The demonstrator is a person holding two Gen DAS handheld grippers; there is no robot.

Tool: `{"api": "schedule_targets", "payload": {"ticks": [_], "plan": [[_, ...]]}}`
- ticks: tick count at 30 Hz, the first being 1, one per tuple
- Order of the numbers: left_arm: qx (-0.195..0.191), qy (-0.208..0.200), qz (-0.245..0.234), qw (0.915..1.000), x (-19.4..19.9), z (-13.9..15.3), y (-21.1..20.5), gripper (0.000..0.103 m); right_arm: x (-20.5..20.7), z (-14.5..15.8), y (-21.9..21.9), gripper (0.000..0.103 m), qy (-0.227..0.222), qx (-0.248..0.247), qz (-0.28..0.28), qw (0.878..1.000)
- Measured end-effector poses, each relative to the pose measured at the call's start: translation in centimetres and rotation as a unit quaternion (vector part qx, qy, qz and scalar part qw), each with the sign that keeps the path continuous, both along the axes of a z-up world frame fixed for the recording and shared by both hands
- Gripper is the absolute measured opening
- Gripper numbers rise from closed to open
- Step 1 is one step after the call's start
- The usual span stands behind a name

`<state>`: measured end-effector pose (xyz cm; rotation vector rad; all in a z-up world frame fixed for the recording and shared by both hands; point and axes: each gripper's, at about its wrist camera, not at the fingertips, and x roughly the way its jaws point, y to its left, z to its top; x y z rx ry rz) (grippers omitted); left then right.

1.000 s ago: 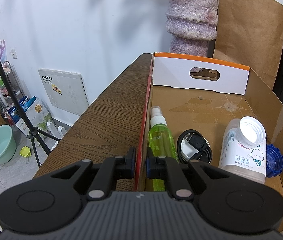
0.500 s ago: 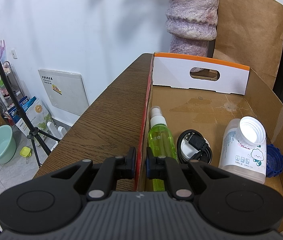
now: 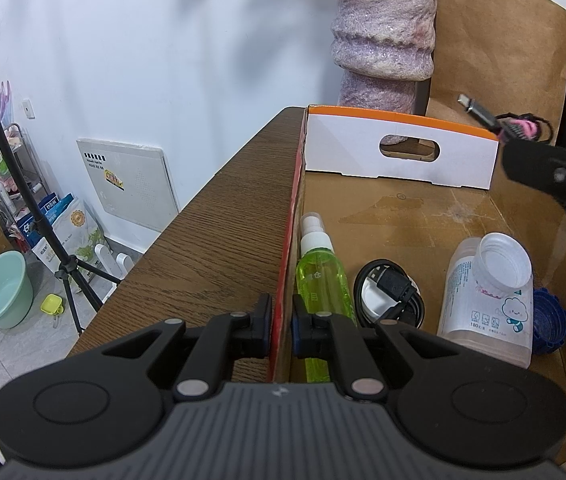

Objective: Organize rigid objects
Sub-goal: 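Carry the braided cable into the orange box and open the right gripper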

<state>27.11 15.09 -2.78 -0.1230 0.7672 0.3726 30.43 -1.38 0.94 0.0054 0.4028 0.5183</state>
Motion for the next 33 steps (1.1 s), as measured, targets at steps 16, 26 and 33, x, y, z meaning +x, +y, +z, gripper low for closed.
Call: {"api": "schedule_targets", "payload": {"ticks": [16,26,33], "plan": [[0.003,-0.001,-0.001,1.0,-0.1,0.0,-0.1,0.01,0.5,-1.1,0.9,0.079,0.019,-0.01,0.018,1.0],[0.003,-0.001,-0.001,1.0,-0.1,-0.1,-0.1,0.01,1.0,-1.2,0.6,0.102,0.036,-0.004,0.01,0.999],[0.003,-0.001,-0.001,1.0,-0.1,0.0,-0.1,0.01,1.1,-1.2,0.5,0.103,0.039,-0.004,0.009,0.999]]}}
